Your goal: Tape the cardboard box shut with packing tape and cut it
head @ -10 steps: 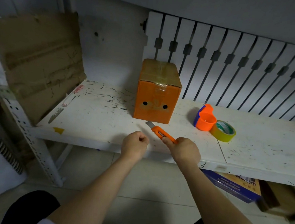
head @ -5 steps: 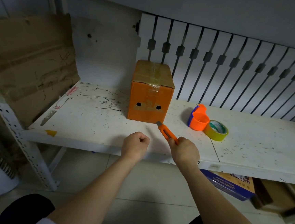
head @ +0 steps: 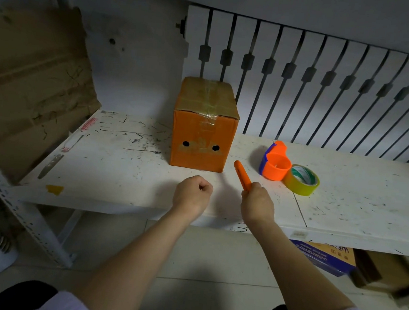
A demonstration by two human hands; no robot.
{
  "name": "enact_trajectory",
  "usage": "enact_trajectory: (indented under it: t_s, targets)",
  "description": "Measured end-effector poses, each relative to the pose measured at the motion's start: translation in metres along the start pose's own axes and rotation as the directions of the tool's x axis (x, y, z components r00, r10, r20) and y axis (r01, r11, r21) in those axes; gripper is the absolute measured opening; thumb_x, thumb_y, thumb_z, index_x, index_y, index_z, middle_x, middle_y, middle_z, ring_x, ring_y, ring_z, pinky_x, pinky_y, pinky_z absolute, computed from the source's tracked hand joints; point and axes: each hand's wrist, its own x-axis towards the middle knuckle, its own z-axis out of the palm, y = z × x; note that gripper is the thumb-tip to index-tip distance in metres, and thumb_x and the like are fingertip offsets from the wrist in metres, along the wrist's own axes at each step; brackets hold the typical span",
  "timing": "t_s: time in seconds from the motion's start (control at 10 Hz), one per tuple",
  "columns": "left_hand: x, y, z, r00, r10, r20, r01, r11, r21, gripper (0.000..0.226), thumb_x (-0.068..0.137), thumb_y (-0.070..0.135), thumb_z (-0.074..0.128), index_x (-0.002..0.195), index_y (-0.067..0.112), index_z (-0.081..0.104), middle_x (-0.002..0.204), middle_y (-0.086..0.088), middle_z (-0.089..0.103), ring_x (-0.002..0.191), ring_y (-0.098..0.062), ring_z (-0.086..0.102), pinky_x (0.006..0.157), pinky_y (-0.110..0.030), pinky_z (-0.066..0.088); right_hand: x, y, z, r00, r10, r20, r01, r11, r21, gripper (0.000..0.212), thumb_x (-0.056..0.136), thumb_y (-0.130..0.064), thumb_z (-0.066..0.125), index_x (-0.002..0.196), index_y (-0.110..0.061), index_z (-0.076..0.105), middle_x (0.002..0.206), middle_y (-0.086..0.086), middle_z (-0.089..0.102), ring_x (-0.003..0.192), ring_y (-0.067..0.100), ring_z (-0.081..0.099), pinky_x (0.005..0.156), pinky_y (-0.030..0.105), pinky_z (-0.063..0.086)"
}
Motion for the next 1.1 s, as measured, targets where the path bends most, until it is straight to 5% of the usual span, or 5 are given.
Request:
enact_trajectory:
  t_s: [0.2,0.4,0.6,0.8,1.1]
  targets:
    - [0.027,0.003,0.007,1.0,0.001,0.002,-0.001,1.0,0.007,0.018,0.088,0.018,0.051,0.089,0.009,0.066,0.096,-0.006,0.07,0.088,-0.028,0.064,0.078,-0.042,0.057,0.05,-0.008,0.007,1.0,0.003,0.008,-0.003,0.999,0.053,0.041,0.096,-0.02,0.038,0.135,-0.007,0.038,0.131,0.023,0.041,0.111,0.038,0.054,0.091,0.044,0.048]
    - [0.052,-0.006,0.017,1.0,-0.022,0.0,0.022,1.0,0.01,0.016,0.09,0.019,0.053,0.089,0.011,0.067,0.097,-0.004,0.069,0.092,-0.023,0.062,0.081,-0.035,0.055,0.091,-0.015,0.025,0.996,0.036,0.08,-0.038,0.999,0.02,0.07,0.093,-0.009,0.046,0.148,-0.033,0.009,0.151,0.02,0.015,0.129,0.04,0.041,0.1,0.049,0.047]
    - [0.064,-0.014,0.019,1.0,-0.031,0.001,0.031,0.999,0.008,0.014,0.09,0.018,0.054,0.093,0.013,0.067,0.102,-0.002,0.069,0.095,-0.02,0.062,0.083,-0.031,0.053,0.115,-0.015,0.048,0.98,0.168,-0.107,-0.111,0.905,0.411,0.062,0.091,-0.05,0.039,0.13,-0.001,0.034,0.131,0.023,0.045,0.117,0.039,0.046,0.098,0.049,0.04]
    - [0.068,-0.02,0.015,0.999,-0.041,0.003,0.041,0.999,-0.013,0.016,0.091,0.016,0.053,0.097,0.012,0.067,0.105,-0.002,0.069,0.097,-0.019,0.062,0.08,-0.027,0.05,0.129,-0.014,0.053,0.999,-0.042,-0.034,0.033,0.976,-0.216,0.055,0.092,-0.017,0.051,0.141,-0.01,0.026,0.129,0.022,0.036,0.114,0.036,0.049,0.09,0.043,0.05]
    - [0.07,-0.019,0.008,0.999,-0.034,-0.002,0.033,0.998,-0.05,0.015,0.091,0.018,0.055,0.098,0.012,0.067,0.104,-0.003,0.07,0.098,-0.02,0.063,0.09,-0.036,0.053,0.129,-0.022,0.04,0.986,-0.13,-0.107,0.079,0.92,-0.385,0.047,0.093,-0.022,0.047,0.138,-0.016,0.034,0.121,0.02,0.044,0.112,0.034,0.047,0.088,0.04,0.047]
